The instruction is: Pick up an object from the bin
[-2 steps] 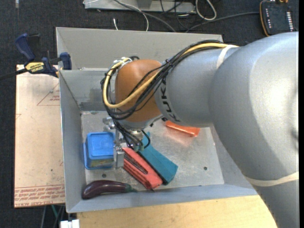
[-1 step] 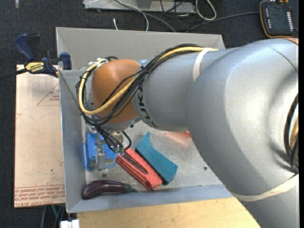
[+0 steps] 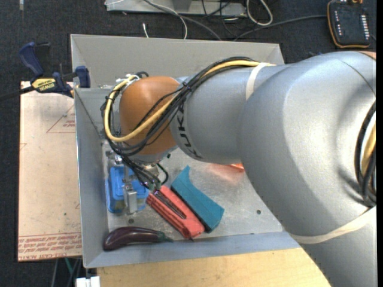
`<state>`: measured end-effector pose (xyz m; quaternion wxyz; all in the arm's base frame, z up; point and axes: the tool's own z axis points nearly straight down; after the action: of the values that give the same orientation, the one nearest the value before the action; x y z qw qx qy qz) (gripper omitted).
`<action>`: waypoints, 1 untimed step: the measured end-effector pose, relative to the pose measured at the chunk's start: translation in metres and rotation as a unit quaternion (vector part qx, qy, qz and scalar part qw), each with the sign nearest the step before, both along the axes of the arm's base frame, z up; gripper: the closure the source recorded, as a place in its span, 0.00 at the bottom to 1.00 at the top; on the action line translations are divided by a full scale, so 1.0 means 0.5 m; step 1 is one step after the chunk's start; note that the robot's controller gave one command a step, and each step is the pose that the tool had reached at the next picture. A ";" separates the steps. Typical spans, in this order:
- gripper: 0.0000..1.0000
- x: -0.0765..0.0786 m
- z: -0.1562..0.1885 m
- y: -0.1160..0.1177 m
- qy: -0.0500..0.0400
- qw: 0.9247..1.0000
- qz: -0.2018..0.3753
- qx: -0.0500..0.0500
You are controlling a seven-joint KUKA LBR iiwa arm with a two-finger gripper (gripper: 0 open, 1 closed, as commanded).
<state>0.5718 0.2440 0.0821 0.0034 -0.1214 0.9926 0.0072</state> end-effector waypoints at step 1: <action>1.00 0.009 0.001 -0.003 0.001 0.996 -0.087 -0.007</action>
Offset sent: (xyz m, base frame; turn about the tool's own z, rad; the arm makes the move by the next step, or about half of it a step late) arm 0.0000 0.0000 0.0000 0.0000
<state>0.5764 0.2426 0.0828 0.0018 -0.0344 0.9994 -0.0004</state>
